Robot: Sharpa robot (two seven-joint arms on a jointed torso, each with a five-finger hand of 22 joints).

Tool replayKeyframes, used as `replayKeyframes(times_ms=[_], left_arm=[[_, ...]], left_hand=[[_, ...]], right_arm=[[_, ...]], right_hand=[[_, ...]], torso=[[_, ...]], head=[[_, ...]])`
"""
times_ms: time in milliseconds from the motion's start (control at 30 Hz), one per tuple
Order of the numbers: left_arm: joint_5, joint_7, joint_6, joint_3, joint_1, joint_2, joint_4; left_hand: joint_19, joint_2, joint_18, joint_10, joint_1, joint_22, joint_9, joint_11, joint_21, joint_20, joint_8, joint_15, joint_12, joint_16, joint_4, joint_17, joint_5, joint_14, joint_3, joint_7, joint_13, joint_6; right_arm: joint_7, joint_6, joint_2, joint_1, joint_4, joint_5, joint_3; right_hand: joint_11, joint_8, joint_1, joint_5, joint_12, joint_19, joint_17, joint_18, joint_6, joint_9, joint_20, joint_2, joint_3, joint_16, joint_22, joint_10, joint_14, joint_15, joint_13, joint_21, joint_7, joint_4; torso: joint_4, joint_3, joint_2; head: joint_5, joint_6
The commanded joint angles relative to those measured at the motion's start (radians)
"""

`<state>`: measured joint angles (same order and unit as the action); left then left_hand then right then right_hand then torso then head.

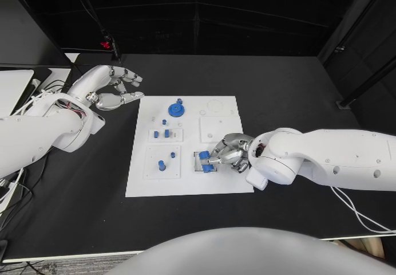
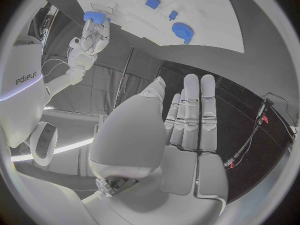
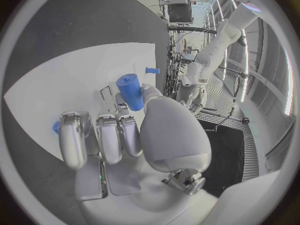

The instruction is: Assemble the parts on the task board

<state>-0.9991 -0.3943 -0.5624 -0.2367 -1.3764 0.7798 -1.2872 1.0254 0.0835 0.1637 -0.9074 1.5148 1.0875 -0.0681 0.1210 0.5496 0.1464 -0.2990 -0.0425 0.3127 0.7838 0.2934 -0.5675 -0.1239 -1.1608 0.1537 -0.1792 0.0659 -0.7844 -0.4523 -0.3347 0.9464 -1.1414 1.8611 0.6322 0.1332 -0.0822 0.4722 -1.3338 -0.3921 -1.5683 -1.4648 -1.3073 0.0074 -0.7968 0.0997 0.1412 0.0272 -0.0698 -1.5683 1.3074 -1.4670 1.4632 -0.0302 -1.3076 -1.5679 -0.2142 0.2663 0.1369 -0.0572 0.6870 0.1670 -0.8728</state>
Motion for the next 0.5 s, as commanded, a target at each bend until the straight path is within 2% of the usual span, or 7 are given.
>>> replayKeyframes(times_ms=[33, 500], left_arm=[[0.006, -0.002, 0.004, 0.001, -0.001, -0.001, -0.001], [0.006, -0.002, 0.004, 0.001, -0.001, 0.000, -0.001]], left_hand=[[0.010, -0.005, 0.018, -0.005, -0.002, -0.001, 0.000, -0.001, -0.005, 0.000, 0.005, -0.001, 0.006, -0.007, -0.001, 0.002, -0.005, -0.009, -0.007, -0.001, -0.001, -0.003], [0.010, -0.005, 0.018, -0.005, -0.002, -0.001, 0.000, -0.001, -0.005, 0.000, 0.005, -0.001, 0.006, -0.007, -0.001, 0.002, -0.005, -0.009, -0.007, -0.001, -0.001, -0.003]], right_arm=[[-0.037, 0.009, -0.005, -0.002, -0.002, 0.032, -0.001], [-0.028, -0.029, -0.034, -0.002, -0.014, 0.059, -0.001]], right_hand=[[0.001, -0.008, 0.012, 0.002, -0.003, -0.106, -0.263, -0.007, -0.070, -0.001, -0.005, -0.001, 0.002, -0.002, 0.263, -0.104, 0.108, 0.003, -0.263, -0.003, 0.067, 0.009], [0.000, -0.017, 0.048, 0.005, -0.003, -0.106, -0.263, -0.007, -0.078, 0.002, -0.003, -0.004, 0.035, -0.002, 0.263, -0.104, 0.108, 0.002, -0.263, -0.003, 0.066, 0.023]], torso=[[-0.0014, 0.0001, 0.000], [-0.0011, -0.0003, -0.001]], head=[[-0.001, 0.000], [-0.004, 0.000]])
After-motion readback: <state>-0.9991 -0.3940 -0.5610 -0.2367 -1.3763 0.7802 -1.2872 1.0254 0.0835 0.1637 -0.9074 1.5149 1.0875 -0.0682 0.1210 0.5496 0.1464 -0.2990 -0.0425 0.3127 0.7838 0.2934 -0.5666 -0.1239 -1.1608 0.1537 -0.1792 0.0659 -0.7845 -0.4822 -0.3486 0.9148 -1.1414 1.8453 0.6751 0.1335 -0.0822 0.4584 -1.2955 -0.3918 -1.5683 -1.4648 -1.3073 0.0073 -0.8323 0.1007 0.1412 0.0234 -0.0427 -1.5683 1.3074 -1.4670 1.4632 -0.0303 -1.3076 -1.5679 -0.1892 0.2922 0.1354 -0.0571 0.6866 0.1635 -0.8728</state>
